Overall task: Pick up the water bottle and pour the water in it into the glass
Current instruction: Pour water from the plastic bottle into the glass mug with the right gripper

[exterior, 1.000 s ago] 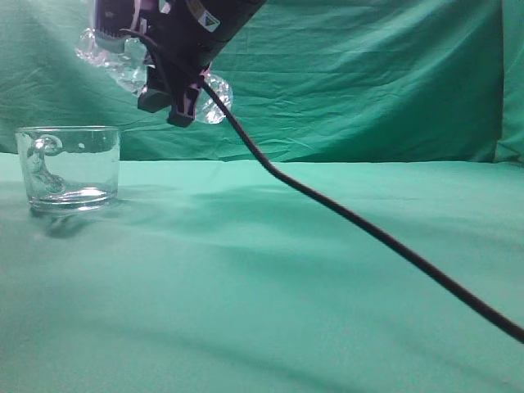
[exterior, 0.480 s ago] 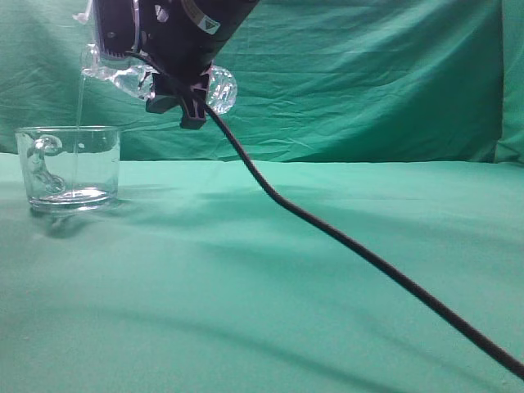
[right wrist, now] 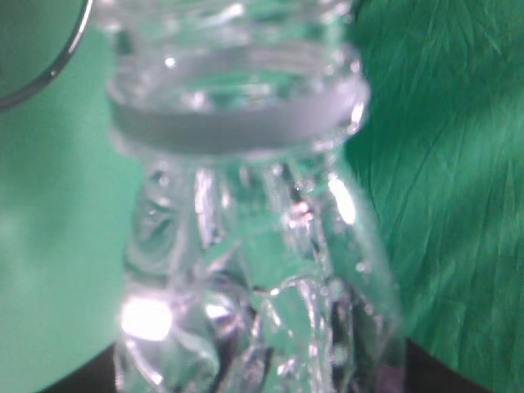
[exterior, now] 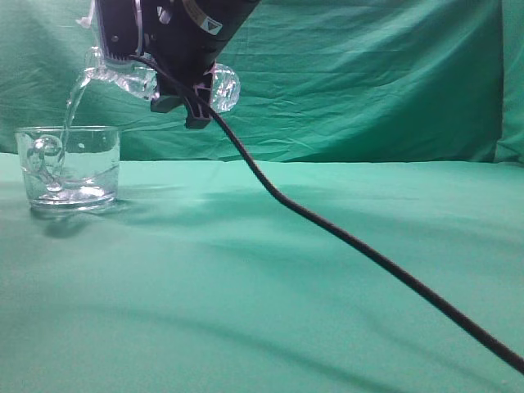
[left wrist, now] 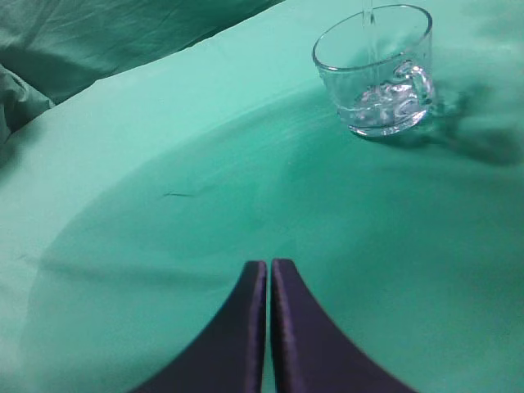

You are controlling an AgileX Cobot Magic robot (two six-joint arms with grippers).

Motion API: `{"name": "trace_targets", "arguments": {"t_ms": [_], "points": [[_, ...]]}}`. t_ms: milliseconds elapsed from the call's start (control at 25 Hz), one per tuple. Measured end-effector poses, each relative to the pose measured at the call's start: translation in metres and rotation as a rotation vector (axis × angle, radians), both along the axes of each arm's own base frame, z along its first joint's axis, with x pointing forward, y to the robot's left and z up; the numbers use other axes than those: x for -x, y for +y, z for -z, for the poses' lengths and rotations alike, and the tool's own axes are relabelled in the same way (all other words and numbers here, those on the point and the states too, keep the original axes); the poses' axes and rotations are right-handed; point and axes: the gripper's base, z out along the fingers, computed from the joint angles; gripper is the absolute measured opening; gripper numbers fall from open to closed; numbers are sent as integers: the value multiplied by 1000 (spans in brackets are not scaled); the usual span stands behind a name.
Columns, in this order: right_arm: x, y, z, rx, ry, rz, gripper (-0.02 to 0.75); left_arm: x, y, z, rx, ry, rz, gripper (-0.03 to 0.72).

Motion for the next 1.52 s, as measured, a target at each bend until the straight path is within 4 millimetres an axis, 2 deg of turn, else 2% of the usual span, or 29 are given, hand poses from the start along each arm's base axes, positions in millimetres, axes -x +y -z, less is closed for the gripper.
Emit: {"name": "trace_targets", "arguments": {"t_ms": [1320, 1400, 1520], "points": [[-2, -2, -1, 24, -25, 18, 330, 0, 0, 0, 0, 0, 0, 0], [-2, -2, -1, -3, -7, 31, 330, 0, 0, 0, 0, 0, 0, 0], [-2, -2, -1, -134, 86, 98, 330, 0, 0, 0, 0, 0, 0, 0]]}}
